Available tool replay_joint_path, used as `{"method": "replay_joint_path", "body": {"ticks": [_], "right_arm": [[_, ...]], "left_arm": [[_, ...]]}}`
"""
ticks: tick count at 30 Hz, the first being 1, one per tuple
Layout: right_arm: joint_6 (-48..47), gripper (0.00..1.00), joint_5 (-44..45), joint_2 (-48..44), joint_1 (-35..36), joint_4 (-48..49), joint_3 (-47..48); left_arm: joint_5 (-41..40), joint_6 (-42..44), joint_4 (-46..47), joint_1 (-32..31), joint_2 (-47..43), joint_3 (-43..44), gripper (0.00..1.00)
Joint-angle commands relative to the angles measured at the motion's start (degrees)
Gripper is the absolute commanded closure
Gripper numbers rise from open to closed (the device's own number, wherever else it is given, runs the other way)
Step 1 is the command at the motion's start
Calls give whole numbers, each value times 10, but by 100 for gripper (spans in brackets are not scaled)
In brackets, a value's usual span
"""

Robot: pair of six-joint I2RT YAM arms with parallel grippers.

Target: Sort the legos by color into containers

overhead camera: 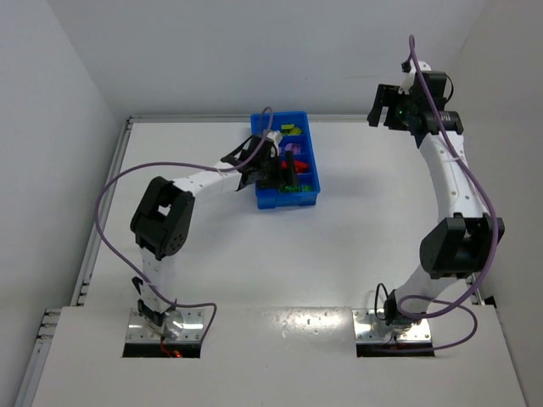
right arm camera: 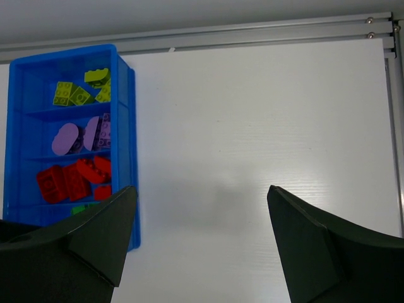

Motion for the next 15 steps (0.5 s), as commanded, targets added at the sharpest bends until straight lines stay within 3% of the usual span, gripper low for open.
{"method": "replay_joint_path", "body": {"ticks": [1,7,10,15], "right_arm": [[8,16,-21,-15,-5,20,-18],[29,15,-111,-56,-22,90,-108],[45,14,-143,-71,-22,106,-157],[60,11,-138,-89,-22,148,-257]], "left_arm": [[-25,35,13,-13,-62,26,13],[-43,124,-17,-13,-162,88,12],[-79,180,-54,10,-230,66,0],[-258,240,-140,28,-291,16,0]]}}
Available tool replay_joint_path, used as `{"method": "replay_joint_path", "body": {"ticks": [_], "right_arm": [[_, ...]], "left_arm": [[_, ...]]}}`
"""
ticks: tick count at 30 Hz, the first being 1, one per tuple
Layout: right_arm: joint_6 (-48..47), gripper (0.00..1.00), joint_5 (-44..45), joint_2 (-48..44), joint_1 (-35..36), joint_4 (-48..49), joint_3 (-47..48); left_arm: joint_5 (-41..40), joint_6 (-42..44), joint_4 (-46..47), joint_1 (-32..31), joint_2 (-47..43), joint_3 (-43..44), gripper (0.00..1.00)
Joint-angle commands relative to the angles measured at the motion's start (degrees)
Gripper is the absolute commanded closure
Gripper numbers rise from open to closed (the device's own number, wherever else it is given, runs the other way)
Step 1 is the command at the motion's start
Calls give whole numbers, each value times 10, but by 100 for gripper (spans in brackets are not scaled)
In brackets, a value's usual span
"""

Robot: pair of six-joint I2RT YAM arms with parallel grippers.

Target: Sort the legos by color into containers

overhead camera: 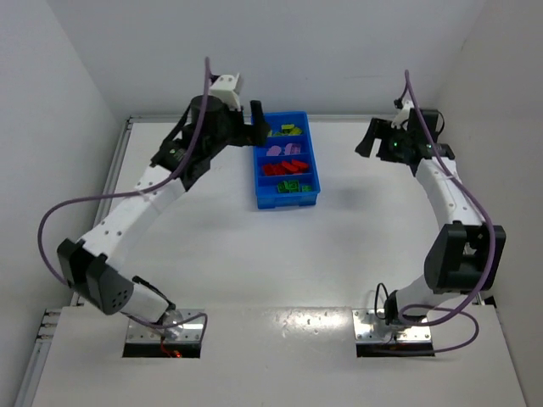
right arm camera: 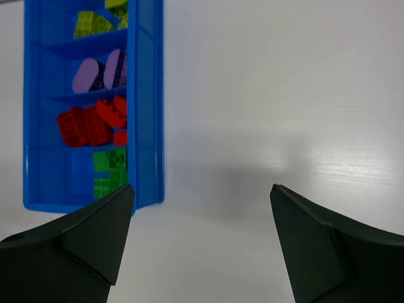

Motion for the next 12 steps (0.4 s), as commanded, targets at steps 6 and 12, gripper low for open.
{"method": "replay_joint_path", "body": {"ticks": [6,12], "right_arm": [[-29,4,-4,-25,6,100,-138],[-52,1,7,-20,1,113,-165]], "left_arm": [[-222,58,-142,76,-41,-154,0],[-175,41,-108,137,-67,-245,0]]}}
